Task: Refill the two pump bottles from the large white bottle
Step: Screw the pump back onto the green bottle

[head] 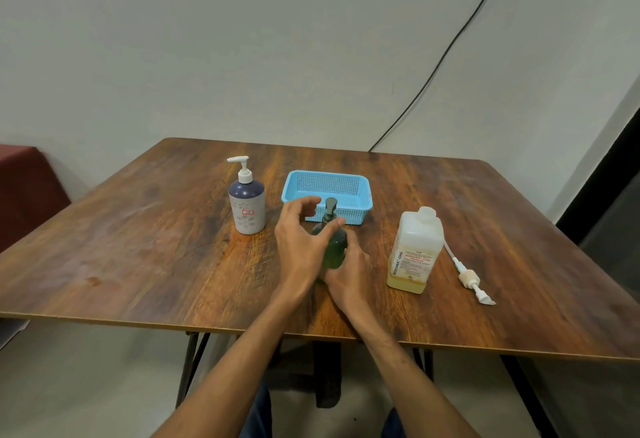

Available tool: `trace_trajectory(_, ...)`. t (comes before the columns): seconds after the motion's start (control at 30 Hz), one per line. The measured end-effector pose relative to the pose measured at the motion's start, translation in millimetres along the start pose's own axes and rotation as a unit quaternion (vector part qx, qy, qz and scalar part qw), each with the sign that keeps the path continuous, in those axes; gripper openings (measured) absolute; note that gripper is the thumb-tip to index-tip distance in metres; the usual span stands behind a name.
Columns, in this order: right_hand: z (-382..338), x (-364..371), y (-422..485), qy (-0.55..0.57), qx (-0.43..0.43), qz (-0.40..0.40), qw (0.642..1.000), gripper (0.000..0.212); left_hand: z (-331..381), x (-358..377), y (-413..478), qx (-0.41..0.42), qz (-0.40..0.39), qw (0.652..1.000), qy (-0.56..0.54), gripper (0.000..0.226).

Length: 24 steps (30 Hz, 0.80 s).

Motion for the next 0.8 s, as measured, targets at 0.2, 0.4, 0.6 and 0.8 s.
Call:
trace_trajectory(0.2,0,-1,0,0.001,0.001,0.003,1.0,0.067,1,5,0,-0.006,-0.038,0.999,0.022,0.03)
trace_trajectory(0.4,0,-1,0,0.006,0.001,-0.007,1.0,0.073,-9,6,3,-0.084,-0.107,0.99,-0.046,0.044)
trace_trajectory(0.6,-1,-3,-2,0.004,-0.003,0.008,1.0,0.067,-1,8,-6,-0.036,-0.001,0.999,-0.031,0.048)
trace_trajectory(0.8,1,-1,0,0.001,-0.011,0.007,1.0,0.068,-8,7,1,-0.041,-0.068,0.996,-0.026,0.036)
Point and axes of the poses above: each hand's wrist, its own y-axis towards the middle knuckle, its own x-axis out of the palm, z = x × y, the point moved 5 cm from there along y, towards the middle knuckle, and after that the axes turned 8 degrees about -y, right-handed, at the moved point
